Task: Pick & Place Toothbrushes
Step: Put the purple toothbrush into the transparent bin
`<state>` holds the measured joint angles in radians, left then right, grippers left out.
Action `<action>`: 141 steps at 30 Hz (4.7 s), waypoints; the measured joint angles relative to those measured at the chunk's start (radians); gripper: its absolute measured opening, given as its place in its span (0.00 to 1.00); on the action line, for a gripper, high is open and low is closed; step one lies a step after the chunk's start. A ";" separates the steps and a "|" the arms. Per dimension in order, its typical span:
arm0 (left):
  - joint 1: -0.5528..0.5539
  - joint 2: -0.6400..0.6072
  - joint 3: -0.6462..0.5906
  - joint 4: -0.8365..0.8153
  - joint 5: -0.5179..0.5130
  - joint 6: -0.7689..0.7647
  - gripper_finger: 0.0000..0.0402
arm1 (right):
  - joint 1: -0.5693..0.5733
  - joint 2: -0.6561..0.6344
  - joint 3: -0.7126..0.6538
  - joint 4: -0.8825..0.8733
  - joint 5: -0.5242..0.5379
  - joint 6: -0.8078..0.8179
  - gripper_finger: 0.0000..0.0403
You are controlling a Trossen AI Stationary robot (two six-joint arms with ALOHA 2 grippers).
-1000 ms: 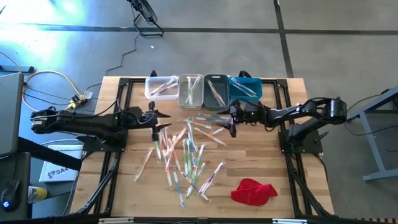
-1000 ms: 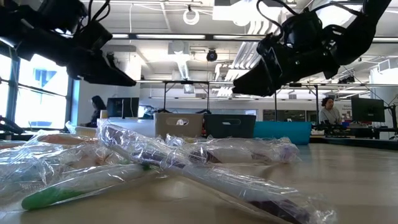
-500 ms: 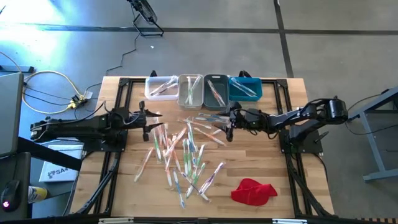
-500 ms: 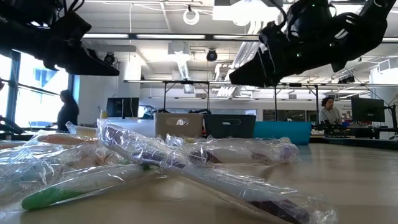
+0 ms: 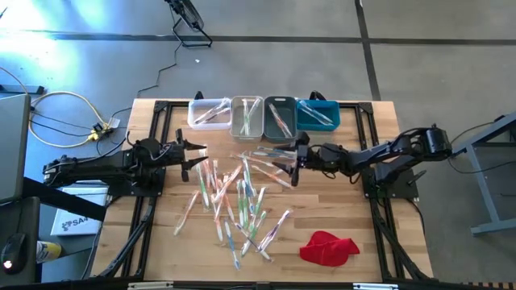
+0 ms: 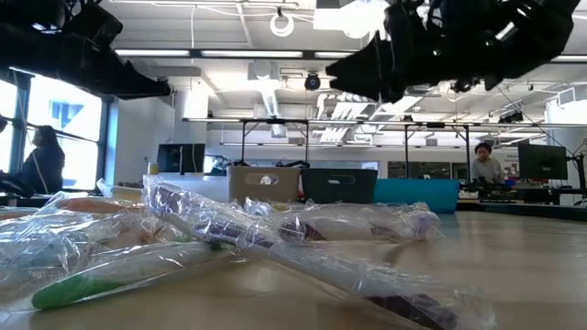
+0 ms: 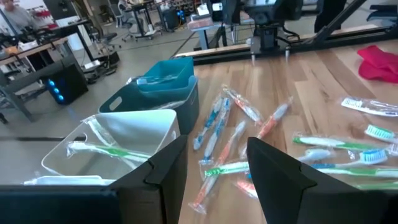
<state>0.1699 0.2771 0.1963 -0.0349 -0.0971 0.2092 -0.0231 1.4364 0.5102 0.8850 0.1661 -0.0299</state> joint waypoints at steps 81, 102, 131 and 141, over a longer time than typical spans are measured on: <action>0.000 0.000 0.001 -0.060 0.000 -0.067 0.40 | 0.356 0.356 0.671 -1.291 -0.174 0.116 0.52; 0.000 0.000 0.001 -0.074 0.000 -0.086 0.40 | 0.364 0.406 0.669 -1.354 -0.180 0.213 0.52; 0.000 0.000 0.001 -0.080 0.000 -0.087 0.40 | 0.367 0.499 0.670 -1.368 -0.202 0.220 0.38; 0.000 0.000 0.001 -0.080 0.000 -0.087 0.40 | 0.367 0.499 0.670 -1.398 -0.180 0.220 0.17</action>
<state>0.1696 0.2774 0.1974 -0.1147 -0.0971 0.1223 0.3435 1.9358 1.1805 -0.5131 -0.0139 0.1902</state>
